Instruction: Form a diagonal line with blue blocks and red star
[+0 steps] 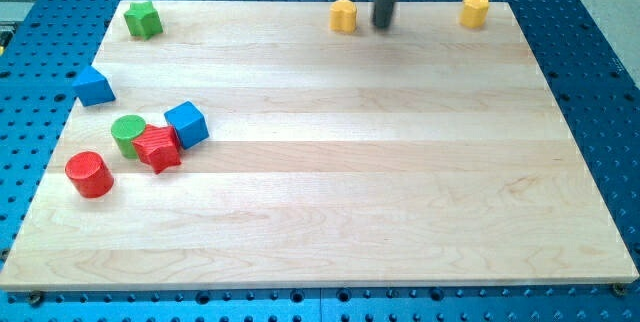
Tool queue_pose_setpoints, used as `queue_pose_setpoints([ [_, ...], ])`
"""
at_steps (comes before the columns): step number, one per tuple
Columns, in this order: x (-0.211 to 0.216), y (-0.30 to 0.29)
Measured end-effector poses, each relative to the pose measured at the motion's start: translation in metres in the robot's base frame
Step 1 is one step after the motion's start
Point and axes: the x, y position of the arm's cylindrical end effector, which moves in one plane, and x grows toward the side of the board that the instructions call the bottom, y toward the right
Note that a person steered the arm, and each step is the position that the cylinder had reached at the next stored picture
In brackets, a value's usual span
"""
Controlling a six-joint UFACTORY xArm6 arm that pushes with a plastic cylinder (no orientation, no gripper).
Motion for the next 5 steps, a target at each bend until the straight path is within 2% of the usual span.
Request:
queue_pose_setpoints([
  [1, 0.012, -0.056],
  [2, 0.031, -0.046],
  [3, 0.079, -0.036],
  [4, 0.095, -0.053],
  [5, 0.095, -0.129],
])
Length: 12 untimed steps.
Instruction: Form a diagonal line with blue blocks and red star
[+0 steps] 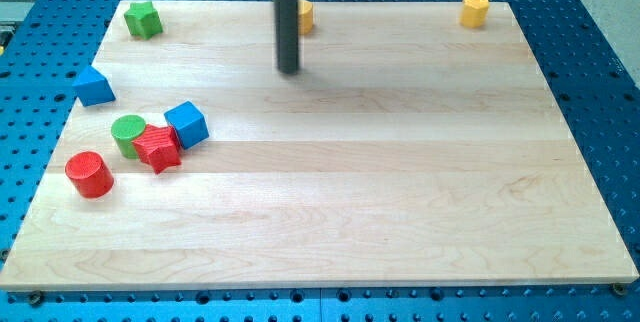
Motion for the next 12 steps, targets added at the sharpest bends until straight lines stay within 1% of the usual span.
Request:
queue_pose_setpoints([
  [1, 0.000, -0.031],
  [2, -0.027, -0.059],
  [3, -0.027, -0.117],
  [4, -0.027, -0.150],
  [6, 0.027, -0.233],
  [7, 0.032, -0.238],
  [8, 0.064, -0.238],
  [12, 0.066, -0.237],
])
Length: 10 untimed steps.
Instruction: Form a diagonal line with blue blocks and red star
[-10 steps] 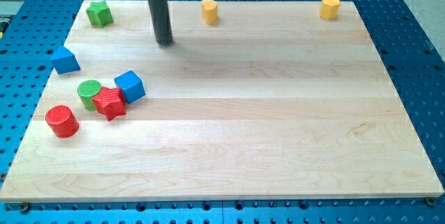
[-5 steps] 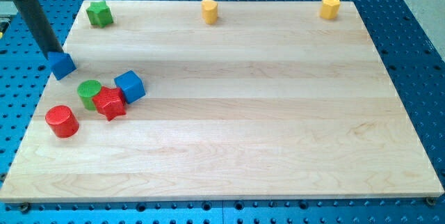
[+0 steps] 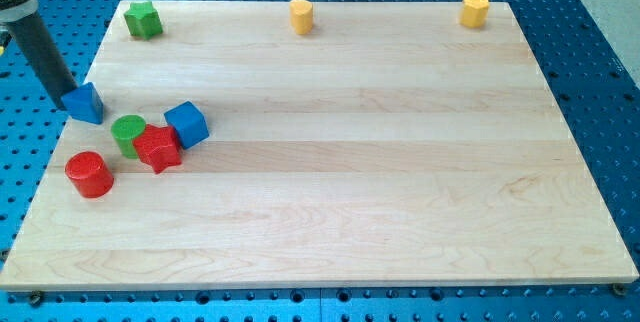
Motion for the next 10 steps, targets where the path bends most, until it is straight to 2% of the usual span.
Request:
queue_pose_setpoints([
  [4, -0.003, -0.002],
  [6, 0.028, 0.024],
  [8, 0.043, 0.204],
  [9, 0.053, 0.183],
  [10, 0.038, 0.158],
])
